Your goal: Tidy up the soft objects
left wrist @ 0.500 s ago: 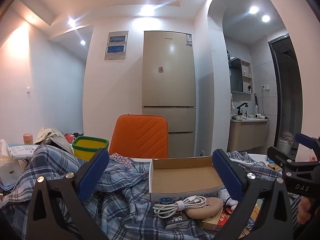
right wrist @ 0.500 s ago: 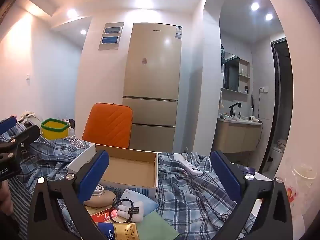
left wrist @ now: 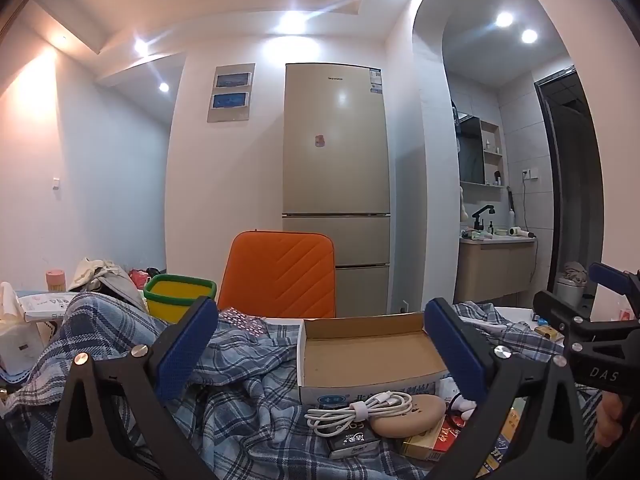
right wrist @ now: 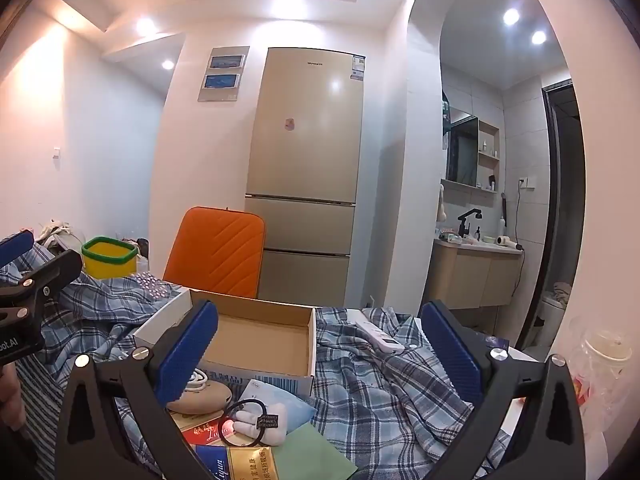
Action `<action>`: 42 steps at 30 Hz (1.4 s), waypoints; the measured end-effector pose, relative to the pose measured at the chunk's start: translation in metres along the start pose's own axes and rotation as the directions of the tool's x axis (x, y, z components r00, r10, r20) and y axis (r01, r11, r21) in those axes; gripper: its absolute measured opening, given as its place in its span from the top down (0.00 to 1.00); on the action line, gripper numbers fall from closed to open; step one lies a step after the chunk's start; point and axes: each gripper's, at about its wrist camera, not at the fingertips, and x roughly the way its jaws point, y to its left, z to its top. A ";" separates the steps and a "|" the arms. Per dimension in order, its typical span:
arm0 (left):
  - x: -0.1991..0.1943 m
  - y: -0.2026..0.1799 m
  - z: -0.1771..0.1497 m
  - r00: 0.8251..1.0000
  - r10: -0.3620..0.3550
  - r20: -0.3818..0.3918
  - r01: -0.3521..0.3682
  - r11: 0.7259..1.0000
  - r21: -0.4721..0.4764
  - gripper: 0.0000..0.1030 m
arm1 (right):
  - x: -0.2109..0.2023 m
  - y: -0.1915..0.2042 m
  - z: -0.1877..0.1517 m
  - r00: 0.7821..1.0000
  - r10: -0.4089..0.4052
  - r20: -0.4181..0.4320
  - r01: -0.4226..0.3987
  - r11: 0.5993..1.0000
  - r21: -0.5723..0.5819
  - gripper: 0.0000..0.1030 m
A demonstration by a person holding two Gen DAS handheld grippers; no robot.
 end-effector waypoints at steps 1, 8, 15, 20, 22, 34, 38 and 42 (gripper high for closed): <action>0.000 0.000 -0.001 1.000 0.000 0.000 0.000 1.000 0.002 0.00 | 0.000 0.000 0.000 1.000 0.000 0.000 0.000 1.000 0.000 0.00; 0.001 0.000 -0.001 1.000 -0.001 -0.002 0.001 1.000 0.002 0.00 | -0.001 0.001 0.001 1.000 -0.001 0.003 0.001 1.000 0.000 0.00; 0.000 0.001 -0.004 1.000 0.001 -0.002 0.000 1.000 0.005 0.00 | -0.001 0.001 0.001 1.000 -0.002 0.006 0.002 1.000 0.001 0.00; 0.000 0.001 -0.004 1.000 0.002 -0.003 -0.002 1.000 0.006 0.00 | -0.002 0.000 0.001 1.000 -0.002 0.006 0.002 1.000 0.000 0.00; 0.000 0.001 -0.004 1.000 0.003 -0.004 -0.003 1.000 0.004 0.00 | -0.001 0.000 0.001 1.000 -0.002 0.006 0.002 1.000 0.002 0.00; 0.001 0.001 -0.004 1.000 0.002 -0.004 -0.002 1.000 0.004 0.00 | -0.001 0.000 0.001 1.000 -0.002 0.008 0.002 1.000 0.001 0.00; 0.001 0.001 -0.004 1.000 0.003 -0.004 -0.003 1.000 0.003 0.00 | -0.001 0.001 0.000 1.000 -0.002 0.008 0.002 1.000 0.002 0.00; 0.000 0.001 -0.002 1.000 0.002 -0.004 -0.002 1.000 0.004 0.00 | -0.002 0.000 0.002 1.000 -0.002 0.008 0.002 1.000 0.001 0.00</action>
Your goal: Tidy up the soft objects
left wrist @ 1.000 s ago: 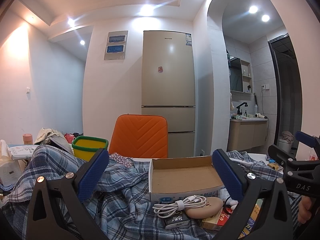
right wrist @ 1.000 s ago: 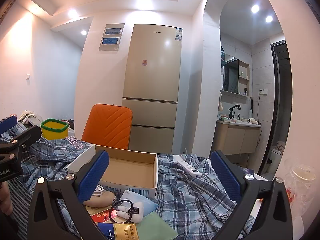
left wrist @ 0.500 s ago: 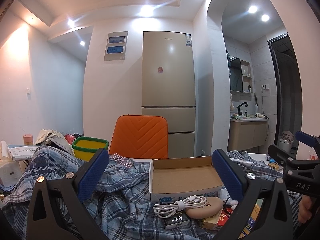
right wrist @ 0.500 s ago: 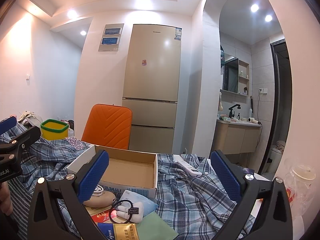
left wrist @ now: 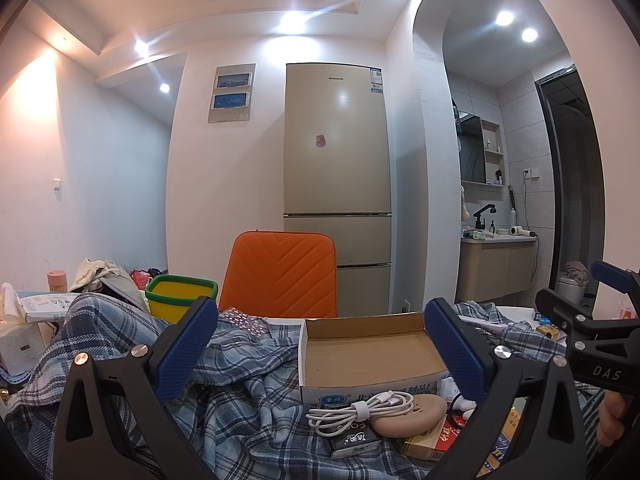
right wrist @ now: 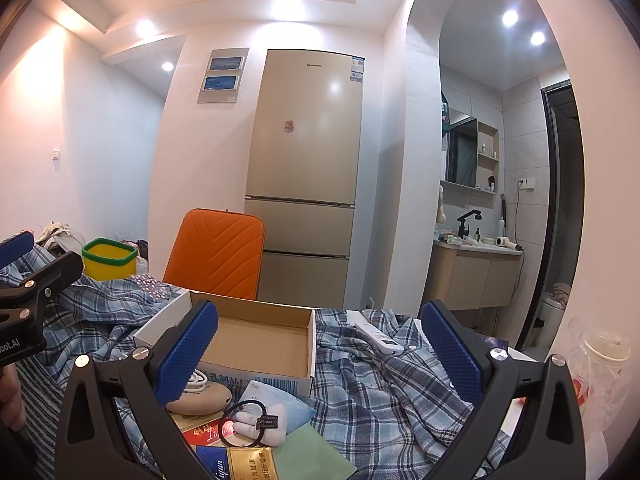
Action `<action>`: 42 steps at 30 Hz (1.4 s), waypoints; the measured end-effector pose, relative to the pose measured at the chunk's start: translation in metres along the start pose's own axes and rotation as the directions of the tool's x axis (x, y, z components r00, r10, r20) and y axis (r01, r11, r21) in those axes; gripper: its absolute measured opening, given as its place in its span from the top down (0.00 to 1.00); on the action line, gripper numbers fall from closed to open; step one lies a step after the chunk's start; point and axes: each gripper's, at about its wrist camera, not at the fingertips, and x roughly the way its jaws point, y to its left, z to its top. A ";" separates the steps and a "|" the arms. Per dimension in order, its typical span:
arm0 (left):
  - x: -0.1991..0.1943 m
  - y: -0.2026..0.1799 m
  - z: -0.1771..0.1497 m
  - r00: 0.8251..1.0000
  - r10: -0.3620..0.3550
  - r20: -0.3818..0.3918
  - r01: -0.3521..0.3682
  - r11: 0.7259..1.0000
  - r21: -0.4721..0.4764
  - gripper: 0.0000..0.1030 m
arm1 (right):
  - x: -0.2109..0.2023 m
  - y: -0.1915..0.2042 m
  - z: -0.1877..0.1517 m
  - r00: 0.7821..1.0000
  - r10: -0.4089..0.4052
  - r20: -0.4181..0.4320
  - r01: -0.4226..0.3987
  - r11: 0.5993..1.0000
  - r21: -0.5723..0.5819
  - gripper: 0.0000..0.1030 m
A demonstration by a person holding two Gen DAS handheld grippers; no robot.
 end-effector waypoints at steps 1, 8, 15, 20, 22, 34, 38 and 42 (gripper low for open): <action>0.000 0.000 0.000 1.000 0.000 0.000 0.000 1.000 0.000 0.00 | 0.000 0.000 0.000 1.000 0.000 0.000 0.000 1.000 0.000 0.00; 0.000 0.000 0.001 1.000 0.001 -0.002 -0.001 1.000 0.002 0.00 | 0.000 0.000 0.000 1.000 -0.001 0.001 0.001 1.000 0.001 0.00; -0.002 0.000 0.002 0.999 -0.031 0.011 0.031 0.999 0.012 0.00 | 0.000 -0.001 0.000 1.000 -0.001 0.002 0.001 1.000 0.000 0.00; -0.010 -0.007 0.003 0.998 -0.043 0.048 0.040 0.998 0.044 0.00 | -0.001 -0.001 0.000 1.000 -0.016 0.007 0.016 1.000 -0.001 0.00; -0.011 -0.006 0.003 0.998 -0.039 0.057 0.037 0.998 0.044 0.00 | -0.004 -0.002 0.003 1.000 -0.027 0.016 0.027 1.000 0.001 0.00; -0.017 -0.010 0.001 0.991 -0.107 0.086 0.102 0.993 0.059 0.00 | -0.005 -0.006 0.006 0.999 -0.041 -0.005 0.041 0.999 0.010 0.00; -0.015 -0.006 0.003 0.992 -0.103 0.074 0.101 0.994 0.033 0.00 | -0.002 -0.006 0.003 0.999 -0.042 -0.011 0.042 0.999 0.015 0.00; -0.014 -0.006 0.004 0.993 -0.101 0.059 0.099 0.994 0.039 0.00 | -0.002 -0.006 0.002 0.999 -0.039 -0.012 0.039 0.999 0.011 0.00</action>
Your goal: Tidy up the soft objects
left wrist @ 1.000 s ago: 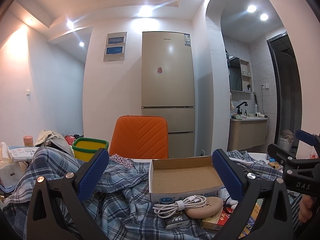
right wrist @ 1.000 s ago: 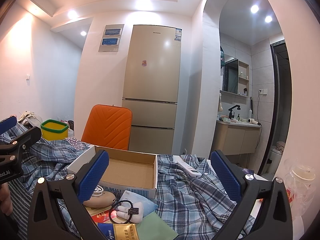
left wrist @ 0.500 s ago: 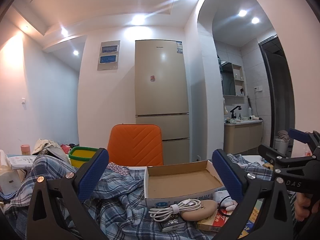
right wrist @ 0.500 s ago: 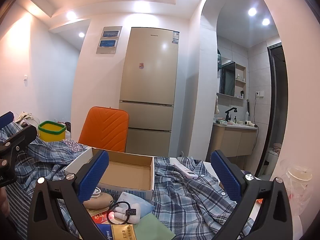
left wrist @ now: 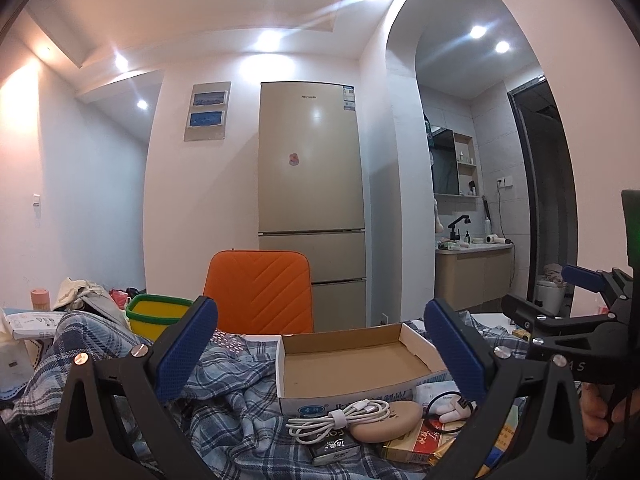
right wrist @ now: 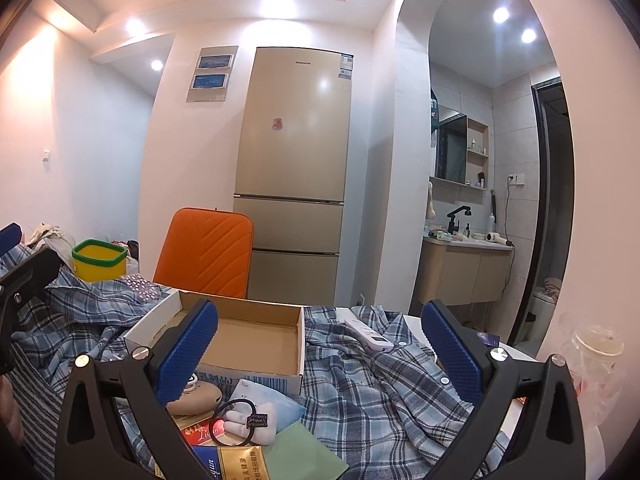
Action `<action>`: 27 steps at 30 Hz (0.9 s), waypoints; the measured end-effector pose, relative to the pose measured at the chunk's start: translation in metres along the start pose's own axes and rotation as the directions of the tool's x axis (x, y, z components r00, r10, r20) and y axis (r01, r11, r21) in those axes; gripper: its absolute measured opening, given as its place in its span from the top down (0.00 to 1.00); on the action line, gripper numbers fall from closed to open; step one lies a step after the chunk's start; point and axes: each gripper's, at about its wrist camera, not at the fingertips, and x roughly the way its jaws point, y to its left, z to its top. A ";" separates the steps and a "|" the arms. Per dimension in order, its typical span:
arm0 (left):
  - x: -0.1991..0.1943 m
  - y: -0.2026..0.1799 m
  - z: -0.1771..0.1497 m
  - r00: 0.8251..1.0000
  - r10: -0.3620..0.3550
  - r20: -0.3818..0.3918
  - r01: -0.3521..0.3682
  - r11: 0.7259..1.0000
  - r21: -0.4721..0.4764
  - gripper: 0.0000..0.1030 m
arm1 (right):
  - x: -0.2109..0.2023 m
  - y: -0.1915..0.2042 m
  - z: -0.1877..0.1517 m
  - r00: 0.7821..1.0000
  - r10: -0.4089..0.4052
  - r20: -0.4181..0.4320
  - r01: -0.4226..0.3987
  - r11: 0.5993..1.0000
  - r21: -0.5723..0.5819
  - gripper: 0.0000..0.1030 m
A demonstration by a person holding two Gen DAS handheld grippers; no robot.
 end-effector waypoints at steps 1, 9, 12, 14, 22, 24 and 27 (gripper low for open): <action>0.000 0.000 0.001 1.000 -0.002 -0.006 0.002 1.000 0.006 0.00 | 0.001 0.001 0.000 1.000 0.001 -0.003 -0.001 1.000 -0.002 0.00; -0.001 0.003 0.008 0.999 -0.009 -0.041 0.009 1.000 -0.002 0.00 | 0.002 0.001 0.002 1.000 0.019 -0.014 -0.019 1.000 0.005 0.00; 0.002 0.003 0.010 0.996 -0.024 -0.083 0.023 1.000 -0.015 0.00 | 0.003 0.001 0.003 0.999 0.041 -0.025 -0.041 0.999 0.015 0.00; 0.002 -0.002 0.011 0.994 0.006 -0.107 -0.007 1.000 -0.005 0.00 | 0.001 0.000 0.004 0.998 0.061 -0.027 -0.060 0.998 0.025 0.00; 0.002 -0.014 0.007 0.984 0.018 -0.177 -0.020 1.000 -0.012 0.00 | 0.005 -0.001 0.007 0.984 0.138 -0.112 -0.130 0.989 0.073 0.00; 0.007 -0.012 0.006 0.976 0.017 -0.218 -0.023 0.999 -0.025 0.00 | 0.009 -0.002 0.006 0.977 0.149 -0.151 -0.138 0.987 0.084 0.00; 0.016 -0.005 0.006 0.955 0.017 -0.296 -0.036 0.998 -0.059 0.00 | 0.018 -0.003 0.005 0.958 0.177 -0.228 -0.156 0.982 0.107 0.00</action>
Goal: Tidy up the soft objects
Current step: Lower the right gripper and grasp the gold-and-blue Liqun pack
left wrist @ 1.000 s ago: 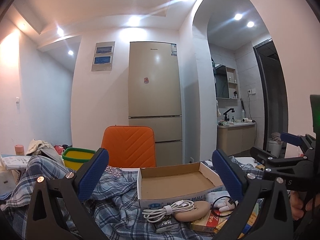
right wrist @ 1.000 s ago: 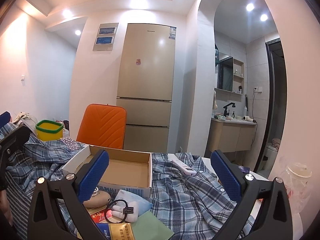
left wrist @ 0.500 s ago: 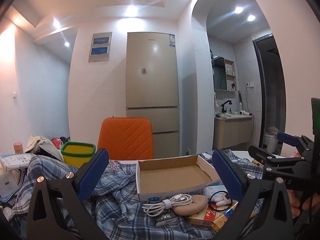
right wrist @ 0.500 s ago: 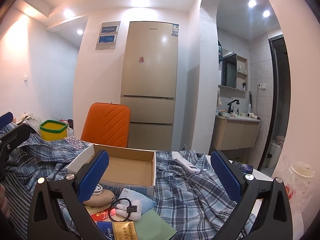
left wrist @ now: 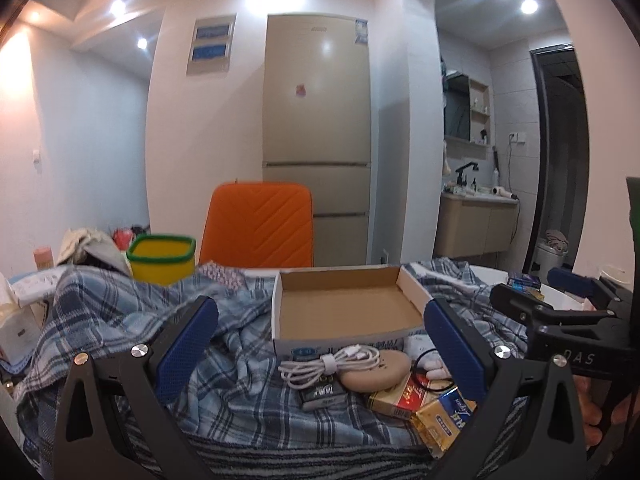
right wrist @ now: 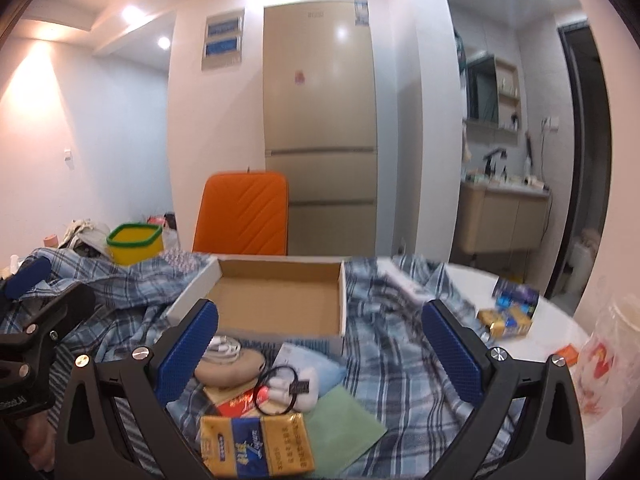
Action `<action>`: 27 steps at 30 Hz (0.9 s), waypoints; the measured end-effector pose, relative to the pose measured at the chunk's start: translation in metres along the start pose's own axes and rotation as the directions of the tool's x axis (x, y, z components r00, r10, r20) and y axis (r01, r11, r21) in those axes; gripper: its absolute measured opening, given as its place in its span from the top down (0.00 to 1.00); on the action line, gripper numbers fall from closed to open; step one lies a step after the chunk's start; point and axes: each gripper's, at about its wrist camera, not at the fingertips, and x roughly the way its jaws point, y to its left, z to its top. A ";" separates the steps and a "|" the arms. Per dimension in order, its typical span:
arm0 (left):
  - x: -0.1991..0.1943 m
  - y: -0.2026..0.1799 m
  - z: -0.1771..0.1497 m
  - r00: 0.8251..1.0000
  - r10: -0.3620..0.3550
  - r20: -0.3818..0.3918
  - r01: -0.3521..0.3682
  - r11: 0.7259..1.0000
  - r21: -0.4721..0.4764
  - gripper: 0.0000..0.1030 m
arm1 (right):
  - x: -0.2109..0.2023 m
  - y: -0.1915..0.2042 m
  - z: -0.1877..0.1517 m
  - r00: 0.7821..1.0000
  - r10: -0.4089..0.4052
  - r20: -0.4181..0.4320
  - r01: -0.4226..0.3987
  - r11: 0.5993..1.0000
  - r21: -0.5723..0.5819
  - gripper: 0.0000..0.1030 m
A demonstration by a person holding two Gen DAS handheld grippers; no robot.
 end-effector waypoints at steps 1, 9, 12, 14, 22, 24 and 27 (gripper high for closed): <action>0.002 0.002 0.000 1.000 0.000 -0.020 -0.001 1.000 -0.012 0.00 | 0.003 -0.001 0.000 1.000 0.014 -0.026 -0.014 1.000 0.008 0.00; 0.010 0.012 -0.001 0.995 0.030 -0.090 -0.033 0.999 -0.042 0.00 | 0.036 0.020 -0.021 0.961 0.071 -0.267 -0.083 0.996 -0.036 0.00; 0.014 0.017 -0.002 0.994 0.034 -0.106 -0.040 0.998 -0.056 0.00 | 0.046 0.029 -0.035 0.925 0.096 -0.369 -0.127 0.990 -0.061 0.00; 0.014 0.019 -0.001 0.993 0.035 -0.108 -0.042 0.997 -0.063 0.00 | 0.049 0.036 -0.043 0.908 0.107 -0.405 -0.153 0.985 -0.085 0.00; 0.016 0.025 0.002 0.992 0.037 -0.122 -0.046 0.996 -0.074 0.00 | 0.063 0.048 -0.063 0.863 0.108 -0.494 -0.191 0.974 -0.121 0.01; 0.018 0.027 0.002 0.990 0.032 -0.134 -0.043 0.996 -0.077 0.00 | 0.067 0.046 -0.065 0.852 0.107 -0.513 -0.189 0.976 -0.109 0.03; 0.019 0.027 0.002 0.990 0.033 -0.138 -0.044 0.996 -0.076 0.00 | 0.071 0.046 -0.067 0.839 0.106 -0.534 -0.189 0.977 -0.103 0.06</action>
